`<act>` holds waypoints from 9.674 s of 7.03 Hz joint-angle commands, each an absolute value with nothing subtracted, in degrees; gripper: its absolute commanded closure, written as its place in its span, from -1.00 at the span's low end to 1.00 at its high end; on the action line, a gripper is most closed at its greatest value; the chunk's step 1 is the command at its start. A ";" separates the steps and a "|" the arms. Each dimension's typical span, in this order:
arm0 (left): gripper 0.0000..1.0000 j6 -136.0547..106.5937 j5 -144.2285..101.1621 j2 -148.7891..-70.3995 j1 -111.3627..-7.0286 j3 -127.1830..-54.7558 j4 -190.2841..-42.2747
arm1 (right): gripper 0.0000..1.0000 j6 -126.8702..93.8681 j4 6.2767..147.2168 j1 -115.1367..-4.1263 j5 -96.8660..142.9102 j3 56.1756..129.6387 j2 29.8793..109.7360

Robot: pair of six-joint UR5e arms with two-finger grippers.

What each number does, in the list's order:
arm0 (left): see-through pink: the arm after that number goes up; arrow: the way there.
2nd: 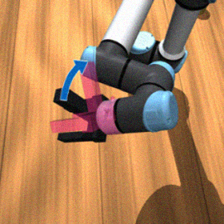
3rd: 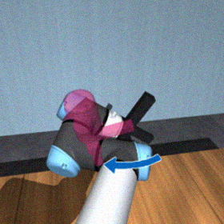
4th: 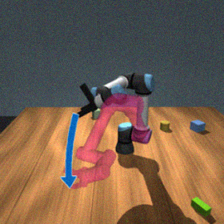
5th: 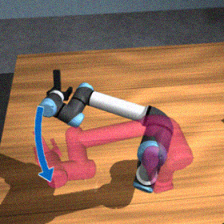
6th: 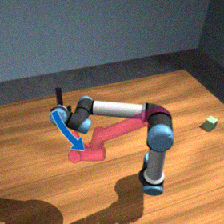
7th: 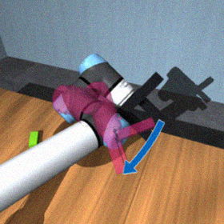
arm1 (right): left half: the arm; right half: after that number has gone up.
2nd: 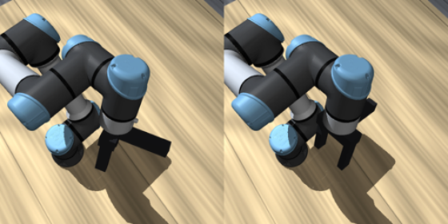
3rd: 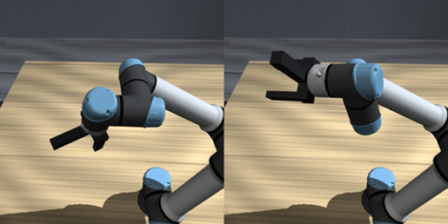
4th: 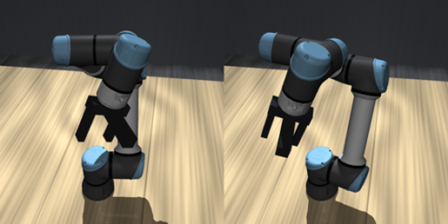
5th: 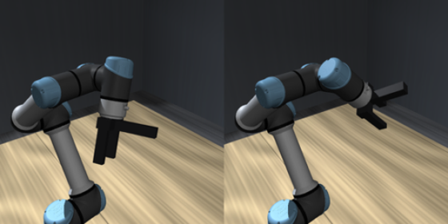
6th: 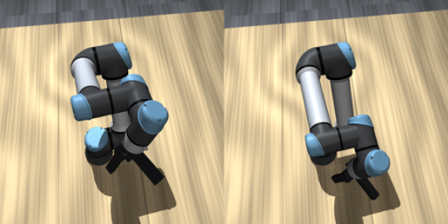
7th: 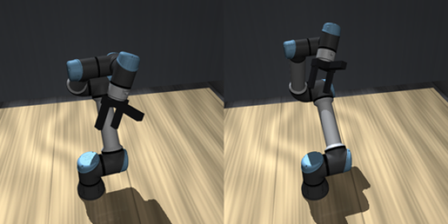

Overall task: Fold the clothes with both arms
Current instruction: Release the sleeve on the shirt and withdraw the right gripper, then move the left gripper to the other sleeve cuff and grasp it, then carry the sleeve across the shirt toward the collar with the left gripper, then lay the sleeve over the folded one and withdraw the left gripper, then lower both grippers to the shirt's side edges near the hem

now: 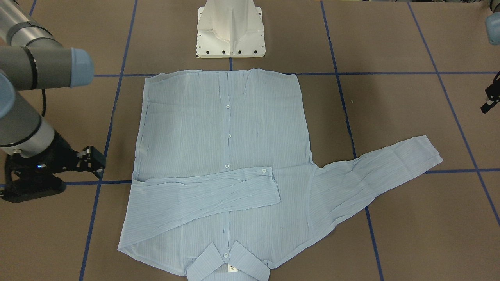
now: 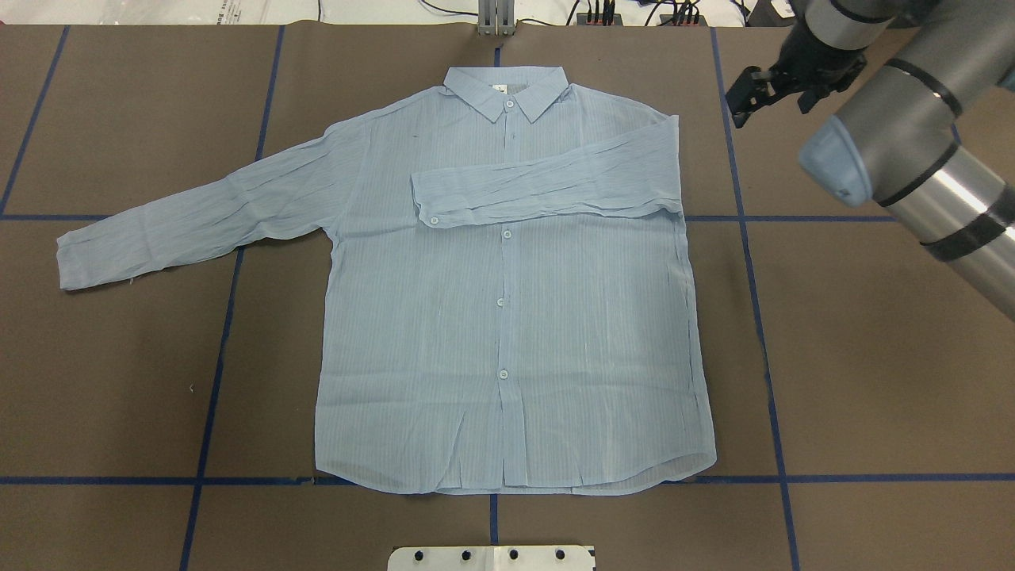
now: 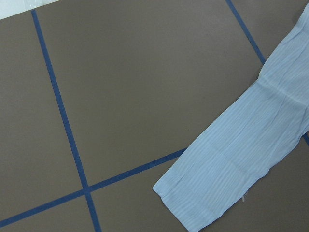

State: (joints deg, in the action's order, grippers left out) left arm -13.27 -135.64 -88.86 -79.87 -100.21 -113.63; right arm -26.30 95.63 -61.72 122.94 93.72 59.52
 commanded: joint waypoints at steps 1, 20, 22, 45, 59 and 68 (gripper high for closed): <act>-1.00 -22.21 -132.82 -88.86 -75.69 -98.10 -118.71 | -0.99 -19.01 101.77 -66.07 124.27 103.06 68.08; -0.67 -60.65 -121.03 -91.06 -57.84 -77.08 -150.64 | -1.00 -5.45 101.25 -78.93 130.25 112.41 90.26; -0.67 -60.38 -120.94 -89.83 -56.78 -77.25 -150.99 | -1.00 -5.45 101.25 -78.93 130.17 112.41 90.26; 1.00 -93.61 -119.72 -141.94 -42.91 -72.08 -130.34 | -1.00 -6.06 101.25 -78.93 131.57 111.71 89.56; -1.00 -80.98 -113.12 -134.96 -30.59 -81.48 -121.62 | -1.00 -24.12 92.58 -71.57 132.63 115.30 90.35; -1.00 -79.52 -105.59 -97.49 -24.46 -114.79 -120.82 | -1.00 -73.70 74.31 -28.60 103.48 126.21 95.96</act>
State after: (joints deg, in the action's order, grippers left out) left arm -76.48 -108.54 -101.32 -27.33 -114.62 -116.24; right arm -67.58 77.68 -34.45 108.25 125.91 94.43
